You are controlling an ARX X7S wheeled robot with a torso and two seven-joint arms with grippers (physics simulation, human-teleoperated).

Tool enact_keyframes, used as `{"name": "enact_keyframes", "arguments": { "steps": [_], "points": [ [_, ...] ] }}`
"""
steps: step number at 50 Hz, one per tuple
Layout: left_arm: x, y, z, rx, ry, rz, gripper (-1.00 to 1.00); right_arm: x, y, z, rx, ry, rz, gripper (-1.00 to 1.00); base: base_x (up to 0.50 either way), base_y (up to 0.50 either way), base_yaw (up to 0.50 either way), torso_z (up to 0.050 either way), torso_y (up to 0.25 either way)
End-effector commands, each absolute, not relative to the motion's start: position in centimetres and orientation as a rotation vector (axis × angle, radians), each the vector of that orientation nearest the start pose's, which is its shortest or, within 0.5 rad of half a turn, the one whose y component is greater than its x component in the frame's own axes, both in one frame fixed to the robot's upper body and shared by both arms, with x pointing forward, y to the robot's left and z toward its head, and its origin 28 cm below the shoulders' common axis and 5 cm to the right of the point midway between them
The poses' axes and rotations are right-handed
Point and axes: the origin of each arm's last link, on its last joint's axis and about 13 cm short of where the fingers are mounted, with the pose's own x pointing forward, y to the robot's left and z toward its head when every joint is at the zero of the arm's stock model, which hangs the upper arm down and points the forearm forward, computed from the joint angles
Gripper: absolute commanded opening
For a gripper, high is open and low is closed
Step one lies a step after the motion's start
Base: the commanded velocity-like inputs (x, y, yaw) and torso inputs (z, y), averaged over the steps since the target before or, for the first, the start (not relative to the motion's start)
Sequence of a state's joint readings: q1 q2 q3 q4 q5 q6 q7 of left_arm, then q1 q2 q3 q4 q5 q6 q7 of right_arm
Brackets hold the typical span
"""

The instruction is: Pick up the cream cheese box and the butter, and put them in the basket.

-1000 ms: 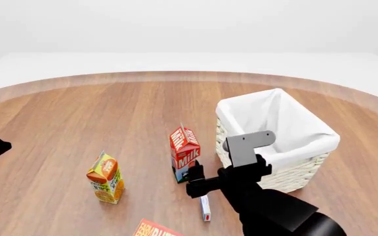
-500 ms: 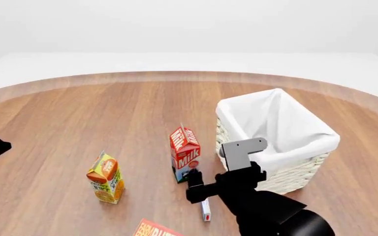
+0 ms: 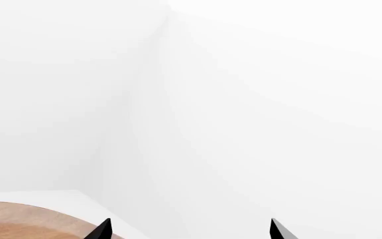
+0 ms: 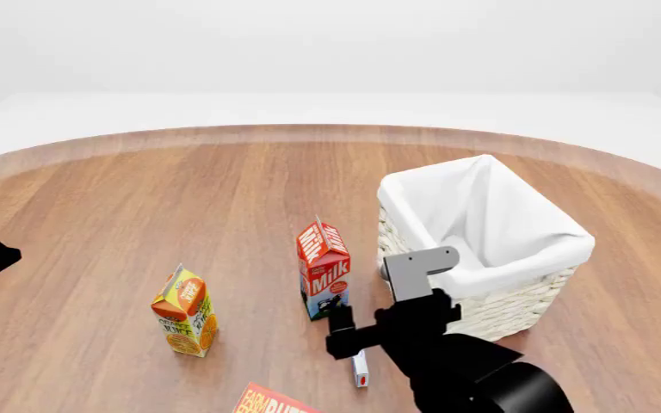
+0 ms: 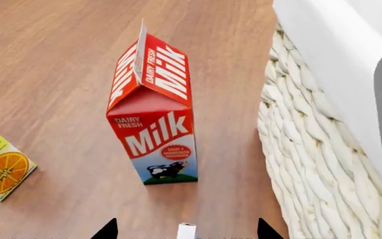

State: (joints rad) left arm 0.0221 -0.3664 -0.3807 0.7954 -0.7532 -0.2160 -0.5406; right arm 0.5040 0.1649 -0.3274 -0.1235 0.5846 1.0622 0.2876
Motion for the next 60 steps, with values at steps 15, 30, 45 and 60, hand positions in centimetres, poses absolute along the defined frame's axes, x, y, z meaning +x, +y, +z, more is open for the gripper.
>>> {"name": "enact_keyframes", "arguments": {
  "steps": [15,30,45,60],
  "points": [
    [16.7,28.4,18.6,-0.357,-0.549,0.392,1.00,27.0,-5.3,8.3,-0.027,0.585,0.294,1.00,0.00,0.00,0.00,0.000,0.000],
    [16.6,28.4,18.7,-0.358,-0.549,0.393,1.00,26.8,-5.3,7.8,-0.031,0.600,0.300,1.00,0.00,0.00,0.00,0.000,0.000],
    [16.6,28.5,18.6,-0.362,-0.550,0.396,1.00,27.0,-5.1,7.1,-0.044,0.626,0.300,1.00,0.00,0.00,0.00,0.000,0.000],
    [16.7,28.5,18.6,-0.362,-0.551,0.396,1.00,27.0,-5.1,5.9,-0.045,0.652,0.299,1.00,0.00,0.00,0.00,0.000,0.000]
  ]
}}
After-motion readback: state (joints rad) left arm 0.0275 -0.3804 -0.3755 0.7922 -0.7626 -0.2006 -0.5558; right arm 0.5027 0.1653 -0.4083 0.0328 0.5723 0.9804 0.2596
